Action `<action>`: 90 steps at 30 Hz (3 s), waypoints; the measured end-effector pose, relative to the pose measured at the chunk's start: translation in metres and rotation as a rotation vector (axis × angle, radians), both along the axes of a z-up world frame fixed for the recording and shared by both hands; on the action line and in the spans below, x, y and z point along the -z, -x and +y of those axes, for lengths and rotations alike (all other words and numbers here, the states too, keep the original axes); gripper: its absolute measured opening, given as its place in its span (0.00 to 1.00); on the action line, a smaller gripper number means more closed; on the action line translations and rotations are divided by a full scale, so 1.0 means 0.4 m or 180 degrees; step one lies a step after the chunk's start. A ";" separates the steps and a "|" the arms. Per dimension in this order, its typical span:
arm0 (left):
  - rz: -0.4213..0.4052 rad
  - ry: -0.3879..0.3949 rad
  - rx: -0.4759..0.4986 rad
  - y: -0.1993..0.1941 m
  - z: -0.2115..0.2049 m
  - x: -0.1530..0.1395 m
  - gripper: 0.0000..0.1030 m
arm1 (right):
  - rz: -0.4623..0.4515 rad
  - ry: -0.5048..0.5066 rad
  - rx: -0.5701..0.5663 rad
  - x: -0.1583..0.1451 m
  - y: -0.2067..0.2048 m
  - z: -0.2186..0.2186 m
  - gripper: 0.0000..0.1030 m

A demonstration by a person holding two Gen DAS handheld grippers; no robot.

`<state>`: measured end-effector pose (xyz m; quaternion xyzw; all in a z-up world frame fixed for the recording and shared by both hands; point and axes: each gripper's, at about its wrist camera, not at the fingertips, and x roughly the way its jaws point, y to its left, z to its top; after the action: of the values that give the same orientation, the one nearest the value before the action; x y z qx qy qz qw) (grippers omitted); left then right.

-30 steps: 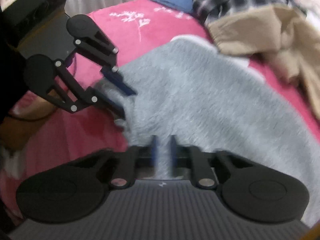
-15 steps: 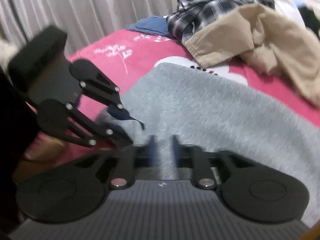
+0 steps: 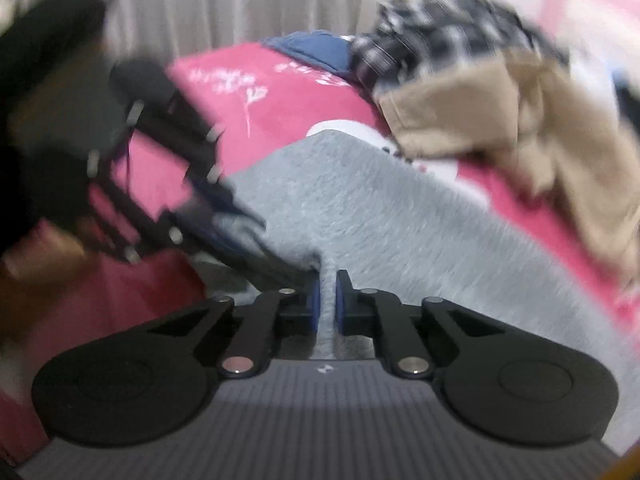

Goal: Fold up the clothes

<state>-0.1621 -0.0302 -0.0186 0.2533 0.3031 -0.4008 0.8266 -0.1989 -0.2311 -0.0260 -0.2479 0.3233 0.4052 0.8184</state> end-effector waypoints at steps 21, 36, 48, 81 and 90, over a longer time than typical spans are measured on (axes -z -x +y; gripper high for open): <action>-0.0217 -0.0265 0.0075 0.016 0.003 0.077 0.20 | -0.0984 0.0646 -0.0899 -0.001 0.184 -0.066 0.54; -0.0124 0.0073 0.0007 0.011 -0.001 0.024 0.44 | 0.0942 -0.0617 0.0925 0.055 -0.028 -0.135 0.27; -0.0150 0.0427 -0.0379 -0.008 -0.050 0.019 0.06 | 0.0541 -0.0279 0.1389 0.064 0.008 -0.059 0.26; -0.1520 -0.0521 0.0564 0.155 -0.057 0.151 0.09 | -0.0647 0.0519 -0.0138 0.013 0.131 -0.025 0.04; -0.1343 -0.0518 0.0552 0.148 -0.053 0.158 0.15 | -0.1028 0.0890 -0.0415 0.092 0.169 -0.027 0.09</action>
<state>-0.2212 -0.0513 -0.0819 0.4223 0.1321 -0.3827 0.8111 -0.2665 -0.2419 -0.0629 -0.4410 0.2244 0.3635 0.7893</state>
